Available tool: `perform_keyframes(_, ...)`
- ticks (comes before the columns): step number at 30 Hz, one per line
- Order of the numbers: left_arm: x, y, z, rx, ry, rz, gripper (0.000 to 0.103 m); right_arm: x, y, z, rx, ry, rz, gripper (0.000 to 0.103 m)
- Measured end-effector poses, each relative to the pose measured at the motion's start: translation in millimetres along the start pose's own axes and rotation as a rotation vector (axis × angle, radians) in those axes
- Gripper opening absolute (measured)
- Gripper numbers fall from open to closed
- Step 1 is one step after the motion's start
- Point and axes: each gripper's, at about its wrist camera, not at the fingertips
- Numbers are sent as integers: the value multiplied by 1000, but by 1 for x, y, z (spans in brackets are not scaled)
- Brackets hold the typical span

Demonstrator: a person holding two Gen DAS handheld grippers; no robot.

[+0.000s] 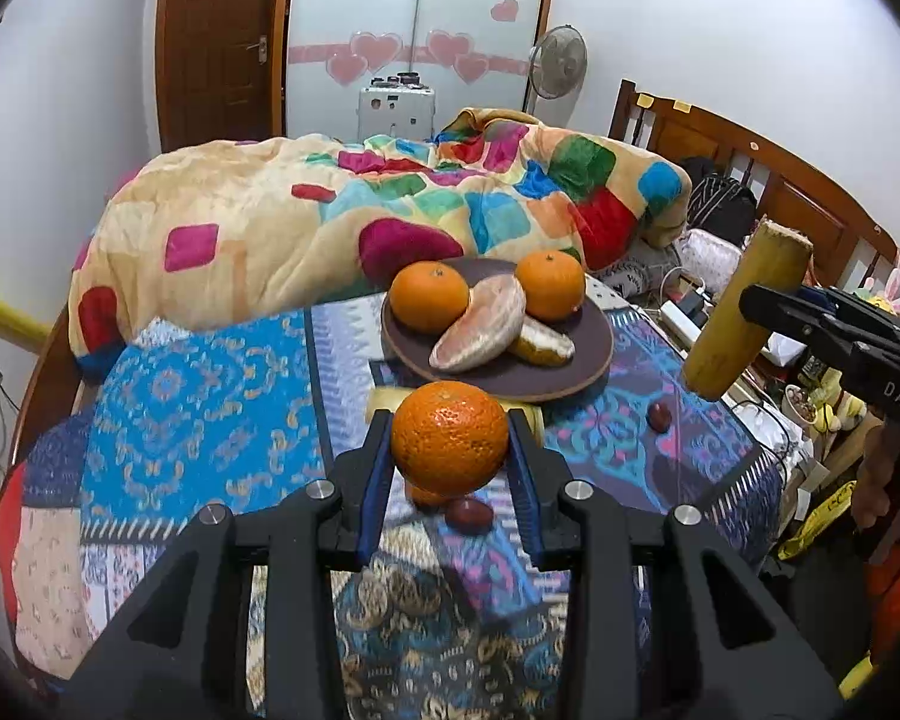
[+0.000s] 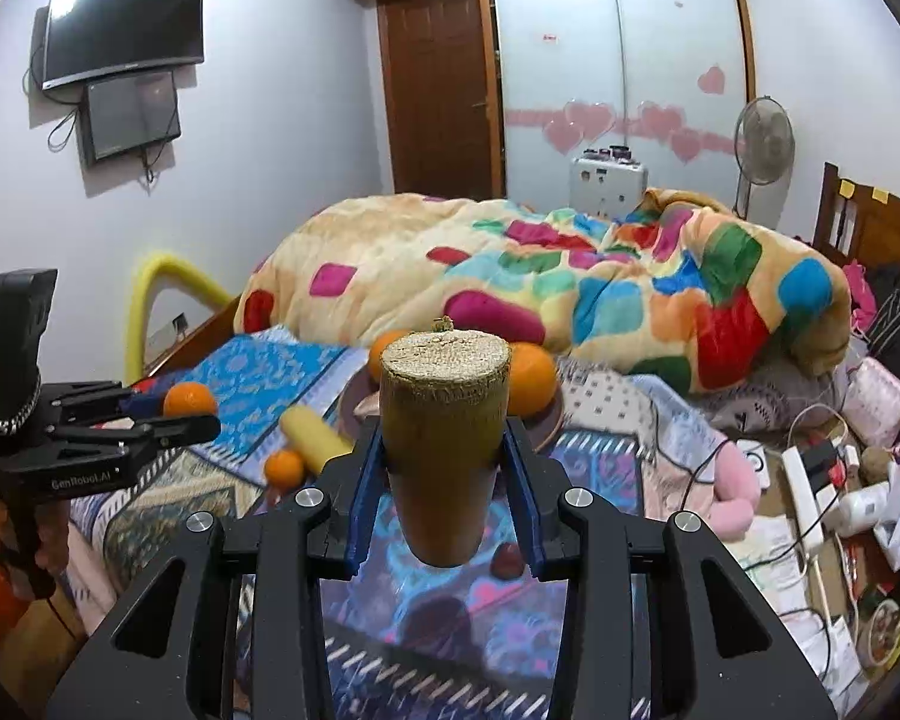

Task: Organize fruits
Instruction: 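Grasp and lift the yellow cylinder with the right tool while the left tool lifts its orange, then lower the right tool's cylinder onto the plate while the left tool releases its orange there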

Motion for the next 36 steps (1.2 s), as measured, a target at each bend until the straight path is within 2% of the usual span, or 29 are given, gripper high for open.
perform_keyframes(5, 16, 3, -17, 1, -4, -4, 36, 8, -7, -18, -32, -4, 9, 35)
perform_keyframes(14, 36, 14, -63, 26, 37, -7, 36, 16, -17, -51, -49, 27, 24, 35)
perform_keyframes(21, 39, 21, -93, 50, 77, -6, 36, 18, -13, -82, -48, 81, 65, 35)
perform_keyframes(30, 42, 27, -117, 48, 117, 2, 36, 18, 2, -112, -48, 97, 123, 35)
perform_keyframes(36, 45, 22, -129, 59, 119, -22, 36, 20, -9, -126, -16, 122, 71, 35)
Point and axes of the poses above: each gripper's, at about its wrist camera, not at the fingertips, and z roughly against the way its jaws point, y to its left, x to its top, and after that the axes turned 6 degrees about -x, right-handed
